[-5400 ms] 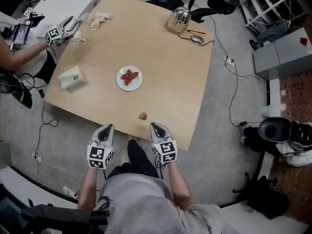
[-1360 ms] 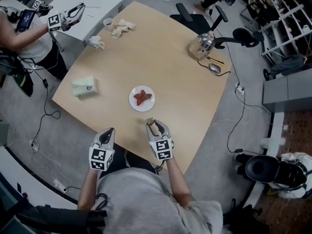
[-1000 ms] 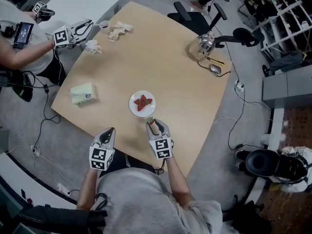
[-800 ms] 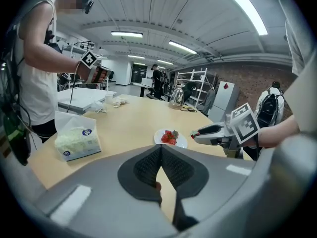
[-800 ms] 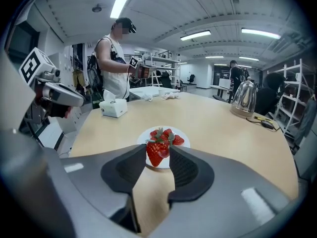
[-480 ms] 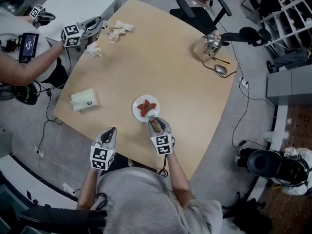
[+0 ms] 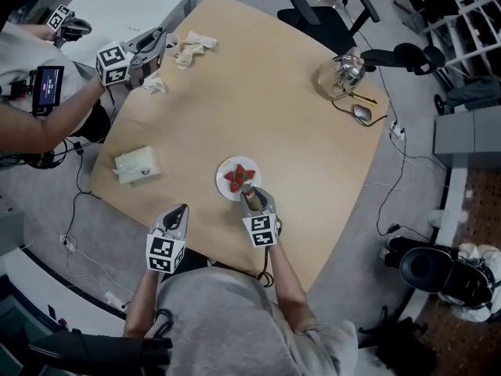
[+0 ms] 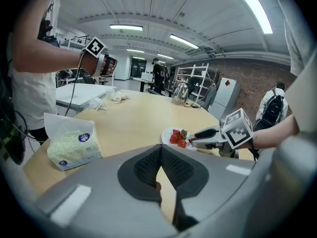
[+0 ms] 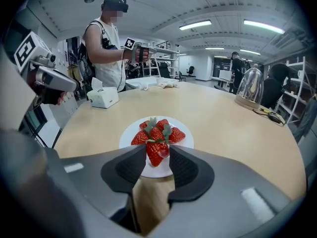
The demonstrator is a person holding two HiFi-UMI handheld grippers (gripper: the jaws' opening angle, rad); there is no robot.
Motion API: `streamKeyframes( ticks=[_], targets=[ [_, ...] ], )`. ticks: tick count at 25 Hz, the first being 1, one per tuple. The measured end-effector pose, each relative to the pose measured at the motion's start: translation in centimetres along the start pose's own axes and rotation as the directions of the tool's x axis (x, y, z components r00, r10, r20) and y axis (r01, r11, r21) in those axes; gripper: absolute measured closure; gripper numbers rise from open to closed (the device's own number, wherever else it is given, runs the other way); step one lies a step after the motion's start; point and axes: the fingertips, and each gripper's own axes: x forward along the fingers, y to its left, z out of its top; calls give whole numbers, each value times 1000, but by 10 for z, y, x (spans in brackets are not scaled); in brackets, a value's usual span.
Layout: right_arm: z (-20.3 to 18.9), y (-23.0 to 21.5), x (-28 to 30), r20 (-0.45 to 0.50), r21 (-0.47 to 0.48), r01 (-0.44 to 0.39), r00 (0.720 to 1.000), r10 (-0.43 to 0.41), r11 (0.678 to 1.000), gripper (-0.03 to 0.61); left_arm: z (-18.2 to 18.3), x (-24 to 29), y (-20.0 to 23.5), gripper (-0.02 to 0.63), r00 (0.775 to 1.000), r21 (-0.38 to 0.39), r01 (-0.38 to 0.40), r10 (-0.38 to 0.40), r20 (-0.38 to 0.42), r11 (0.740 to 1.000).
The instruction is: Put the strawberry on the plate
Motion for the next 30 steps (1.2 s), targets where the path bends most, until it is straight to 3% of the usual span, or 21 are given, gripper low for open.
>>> streamKeyframes(
  ticks=[6, 30],
  targets=[
    [-2, 2, 8, -34, -31, -3, 999, 2, 1000, 425, 3, 5, 6, 594, 1000, 0, 3, -3, -11, 1000],
    [-9, -2, 18, -56, -3, -6, 998, 6, 1000, 425, 15, 23, 14, 594, 999, 12, 28, -28, -32, 1000]
  ],
)
